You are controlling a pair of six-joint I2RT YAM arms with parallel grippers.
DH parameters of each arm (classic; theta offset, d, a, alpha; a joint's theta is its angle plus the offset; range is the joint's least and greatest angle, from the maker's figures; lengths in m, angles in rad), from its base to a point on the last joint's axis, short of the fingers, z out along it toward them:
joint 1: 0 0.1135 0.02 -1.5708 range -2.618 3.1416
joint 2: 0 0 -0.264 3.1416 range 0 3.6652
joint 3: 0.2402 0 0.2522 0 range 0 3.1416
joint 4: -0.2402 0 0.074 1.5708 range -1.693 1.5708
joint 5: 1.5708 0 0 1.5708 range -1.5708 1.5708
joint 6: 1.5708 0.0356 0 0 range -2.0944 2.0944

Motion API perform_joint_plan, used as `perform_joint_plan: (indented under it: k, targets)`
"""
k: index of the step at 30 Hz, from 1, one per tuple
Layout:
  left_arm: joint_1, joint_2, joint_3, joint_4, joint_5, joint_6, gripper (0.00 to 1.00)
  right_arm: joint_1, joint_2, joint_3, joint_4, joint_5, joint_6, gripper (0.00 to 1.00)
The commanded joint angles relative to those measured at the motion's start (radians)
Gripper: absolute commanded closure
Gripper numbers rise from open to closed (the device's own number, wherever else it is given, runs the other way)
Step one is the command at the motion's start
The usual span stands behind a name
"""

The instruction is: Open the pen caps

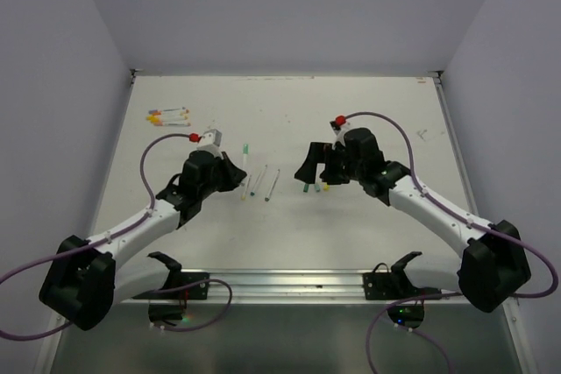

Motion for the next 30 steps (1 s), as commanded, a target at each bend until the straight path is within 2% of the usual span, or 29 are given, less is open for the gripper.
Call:
perform_joint_plan:
  k: [1, 6, 12, 18, 24, 30]
  targets:
    - [-0.030, -0.028, -0.019, 0.165, 0.211, 0.024, 1.00, 0.074, 0.038, 0.102, 0.003, 0.035, 0.029, 0.01]
    - [-0.068, -0.095, -0.083, 0.203, 0.274, 0.009, 1.00, 0.138, 0.119, 0.156, 0.049, 0.040, 0.088, 0.03]
    - [-0.084, -0.124, -0.117, 0.215, 0.332, -0.003, 1.00, 0.178, 0.175, 0.193, 0.103, 0.059, 0.111, 0.10]
    - [-0.096, -0.132, -0.162, 0.284, 0.389, -0.054, 1.00, 0.184, 0.191, 0.164, 0.230, 0.053, 0.154, 0.21]
    - [-0.110, -0.147, -0.195, 0.349, 0.427, -0.101, 1.00, 0.186, 0.237, 0.164, 0.292, 0.036, 0.188, 0.40]
    - [-0.116, -0.166, -0.201, 0.369, 0.449, -0.118, 1.00, 0.187, 0.261, 0.145, 0.356, 0.043, 0.219, 0.52]
